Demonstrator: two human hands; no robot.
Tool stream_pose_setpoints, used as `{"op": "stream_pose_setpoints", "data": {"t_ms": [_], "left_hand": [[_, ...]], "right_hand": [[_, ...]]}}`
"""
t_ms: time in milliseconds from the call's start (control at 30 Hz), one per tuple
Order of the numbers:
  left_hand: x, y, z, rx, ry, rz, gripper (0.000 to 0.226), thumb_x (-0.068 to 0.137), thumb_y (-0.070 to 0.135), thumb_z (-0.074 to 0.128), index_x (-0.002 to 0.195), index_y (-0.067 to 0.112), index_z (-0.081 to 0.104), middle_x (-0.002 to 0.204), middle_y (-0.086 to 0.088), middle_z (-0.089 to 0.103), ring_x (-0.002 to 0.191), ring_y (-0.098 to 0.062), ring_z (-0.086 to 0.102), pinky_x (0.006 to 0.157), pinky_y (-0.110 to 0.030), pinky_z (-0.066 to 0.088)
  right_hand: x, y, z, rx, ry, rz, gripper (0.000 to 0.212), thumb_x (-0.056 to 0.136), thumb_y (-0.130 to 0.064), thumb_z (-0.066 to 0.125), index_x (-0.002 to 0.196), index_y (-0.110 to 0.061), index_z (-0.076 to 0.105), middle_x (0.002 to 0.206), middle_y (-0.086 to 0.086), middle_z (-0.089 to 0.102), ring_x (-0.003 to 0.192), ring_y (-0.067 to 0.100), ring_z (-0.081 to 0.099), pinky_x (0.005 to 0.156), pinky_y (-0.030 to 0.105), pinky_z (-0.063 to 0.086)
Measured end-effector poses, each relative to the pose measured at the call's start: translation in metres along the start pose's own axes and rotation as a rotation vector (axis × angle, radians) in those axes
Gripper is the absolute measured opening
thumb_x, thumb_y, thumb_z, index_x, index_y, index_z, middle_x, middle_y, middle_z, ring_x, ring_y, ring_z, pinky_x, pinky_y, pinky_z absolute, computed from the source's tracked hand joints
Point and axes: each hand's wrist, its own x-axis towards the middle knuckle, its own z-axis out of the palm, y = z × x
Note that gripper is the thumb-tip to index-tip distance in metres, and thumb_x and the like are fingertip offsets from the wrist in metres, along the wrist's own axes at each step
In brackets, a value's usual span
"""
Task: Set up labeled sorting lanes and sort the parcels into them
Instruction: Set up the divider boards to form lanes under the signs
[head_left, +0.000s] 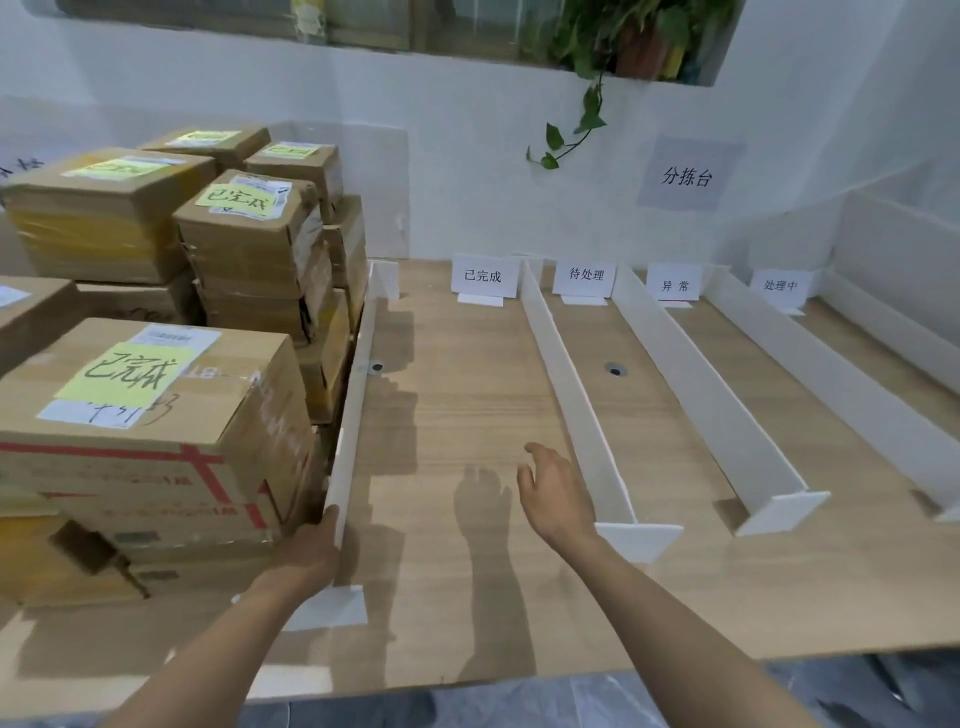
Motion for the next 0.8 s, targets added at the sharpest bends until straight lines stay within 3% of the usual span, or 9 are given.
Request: {"op": "stream_pose_setpoints", "data": {"t_ms": [167,300,433,500,567,600,667,733,800], "left_hand": [[0.011,-0.001,0.016,-0.232,0.115,-0.178,0.072,0.096,0.055,0.014,0.126,0.006,0.057,0.095,-0.015,0.062,0.086,-0.031,0.06,0.076,-0.034,0.046],[-0.003,0.016,0.018,-0.618,0.352,-0.209,0.067,0.089,0.063,0.039,0.136,0.016,0.05,0.134,-0.011,0.054,0.121,-0.035,0.05,0.103,-0.04,0.04],[-0.006,0.033,0.017,-0.636,0.313,-0.215,0.066,0.095,0.056,0.033,0.143,0.011,0.039,0.145,-0.017,0.042,0.132,-0.039,0.038,0.113,-0.044,0.028],[-0.006,0.039,0.015,-0.583,0.321,-0.28,0.079,0.089,0.069,0.028,0.126,0.006,0.058,0.133,-0.019,0.054,0.12,-0.038,0.05,0.105,-0.043,0.038],[-0.003,0.042,0.012,-0.526,0.317,-0.295,0.092,0.08,0.082,0.019,0.085,0.006,0.071,0.094,-0.016,0.069,0.084,-0.032,0.063,0.086,-0.043,0.051],[-0.001,0.04,0.011,-0.498,0.305,-0.28,0.085,0.084,0.078,0.021,0.082,0.008,0.07,0.08,-0.01,0.067,0.071,-0.027,0.061,0.075,-0.04,0.054],[-0.001,0.042,0.005,-0.376,0.269,-0.21,0.045,0.099,0.047,0.031,0.124,0.018,0.055,0.076,0.0,0.059,0.062,-0.015,0.057,0.056,-0.028,0.049],[0.008,0.045,-0.002,-0.412,0.249,-0.209,0.043,0.1,0.028,0.035,0.143,0.03,0.029,0.073,0.002,0.056,0.06,-0.013,0.056,0.049,-0.021,0.04],[0.023,0.046,-0.004,-0.411,0.233,-0.193,0.051,0.1,0.023,0.036,0.147,0.03,0.019,0.08,-0.003,0.06,0.065,-0.016,0.059,0.055,-0.027,0.047]], "right_hand": [[0.017,0.017,-0.006,0.021,-0.007,0.015,0.042,0.101,-0.024,0.037,0.14,-0.012,0.043,0.139,0.008,0.05,0.128,0.025,0.044,0.102,0.035,0.038],[0.028,0.031,-0.008,0.006,-0.012,0.03,0.042,0.1,-0.028,0.037,0.139,-0.013,0.044,0.136,0.007,0.053,0.125,0.025,0.047,0.101,0.038,0.041],[0.034,0.034,-0.007,0.022,-0.027,0.035,0.044,0.1,-0.028,0.037,0.141,-0.013,0.042,0.138,0.006,0.051,0.127,0.025,0.045,0.102,0.037,0.04],[0.036,0.033,-0.006,0.023,-0.035,0.023,0.044,0.1,-0.028,0.037,0.141,-0.014,0.041,0.14,0.006,0.05,0.128,0.024,0.045,0.103,0.038,0.04],[0.037,0.032,-0.004,0.028,-0.039,0.006,0.044,0.1,-0.027,0.037,0.141,-0.013,0.041,0.141,0.006,0.049,0.13,0.024,0.044,0.103,0.036,0.039],[0.038,0.032,-0.004,0.031,-0.039,-0.002,0.043,0.101,-0.026,0.037,0.141,-0.012,0.041,0.141,0.007,0.048,0.13,0.023,0.043,0.103,0.035,0.038],[0.038,0.032,-0.003,0.036,-0.04,-0.009,0.043,0.101,-0.025,0.036,0.142,-0.012,0.041,0.142,0.006,0.048,0.131,0.023,0.042,0.104,0.034,0.037],[0.039,0.036,-0.003,0.036,-0.043,0.003,0.044,0.101,-0.026,0.036,0.142,-0.013,0.04,0.142,0.005,0.047,0.131,0.022,0.042,0.104,0.035,0.038],[0.042,0.04,-0.004,0.026,-0.044,0.011,0.044,0.101,-0.027,0.035,0.142,-0.013,0.04,0.142,0.005,0.048,0.131,0.022,0.042,0.105,0.035,0.038]]}}
